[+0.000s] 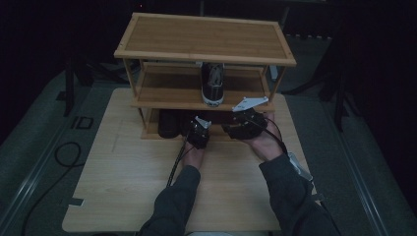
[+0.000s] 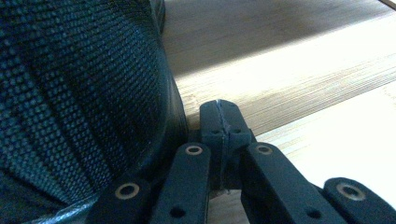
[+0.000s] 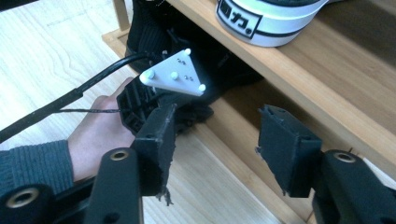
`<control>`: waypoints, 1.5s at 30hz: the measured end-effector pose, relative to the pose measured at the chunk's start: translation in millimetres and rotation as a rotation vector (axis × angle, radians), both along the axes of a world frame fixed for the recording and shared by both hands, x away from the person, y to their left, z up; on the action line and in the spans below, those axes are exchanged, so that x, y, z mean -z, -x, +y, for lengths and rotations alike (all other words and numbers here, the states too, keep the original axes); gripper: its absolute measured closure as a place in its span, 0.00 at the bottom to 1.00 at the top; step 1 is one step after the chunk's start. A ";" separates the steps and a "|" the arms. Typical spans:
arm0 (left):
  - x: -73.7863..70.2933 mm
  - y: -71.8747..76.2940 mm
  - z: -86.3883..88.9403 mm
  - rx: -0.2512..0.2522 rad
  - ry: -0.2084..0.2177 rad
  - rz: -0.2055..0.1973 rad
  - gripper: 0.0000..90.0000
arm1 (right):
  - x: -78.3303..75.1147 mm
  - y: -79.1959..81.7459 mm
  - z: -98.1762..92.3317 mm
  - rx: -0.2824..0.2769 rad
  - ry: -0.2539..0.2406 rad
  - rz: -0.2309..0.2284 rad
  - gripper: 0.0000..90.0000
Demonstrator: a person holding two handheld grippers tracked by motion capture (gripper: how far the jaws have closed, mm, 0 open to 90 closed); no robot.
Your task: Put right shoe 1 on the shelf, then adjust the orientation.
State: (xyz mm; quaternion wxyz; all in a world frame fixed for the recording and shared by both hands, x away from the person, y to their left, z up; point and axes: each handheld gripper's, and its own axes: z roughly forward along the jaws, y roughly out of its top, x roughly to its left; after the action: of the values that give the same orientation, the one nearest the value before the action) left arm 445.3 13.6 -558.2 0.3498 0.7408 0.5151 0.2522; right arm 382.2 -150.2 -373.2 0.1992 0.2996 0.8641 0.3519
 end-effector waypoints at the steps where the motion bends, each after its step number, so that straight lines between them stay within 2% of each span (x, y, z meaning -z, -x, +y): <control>1: 0.0 -0.1 0.1 0.000 0.001 0.000 1.00 | 0.3 0.5 0.1 -0.002 0.000 0.000 0.49; 8: 0.0 0.1 0.0 0.002 -0.003 0.000 1.00 | 1.6 3.0 -4.4 0.001 -0.003 -0.002 0.44; 16: 0.0 0.2 -0.5 -0.001 -0.007 -0.001 1.00 | 7.5 0.1 -15.7 0.025 0.002 0.005 0.44; 31: 0.0 0.3 -1.0 0.000 -0.007 -0.002 1.00 | 21.9 4.4 -41.0 0.095 -0.007 0.050 0.44; 45: 0.0 0.2 -1.1 0.001 -0.009 -0.001 1.00 | 26.1 7.9 -45.2 0.098 -0.015 0.067 0.49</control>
State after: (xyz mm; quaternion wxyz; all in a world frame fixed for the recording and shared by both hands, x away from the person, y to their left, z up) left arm 445.1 12.5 -558.2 0.3468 0.7424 0.5135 0.2549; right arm 374.3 -195.4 -399.4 0.1849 0.3549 0.8518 0.3381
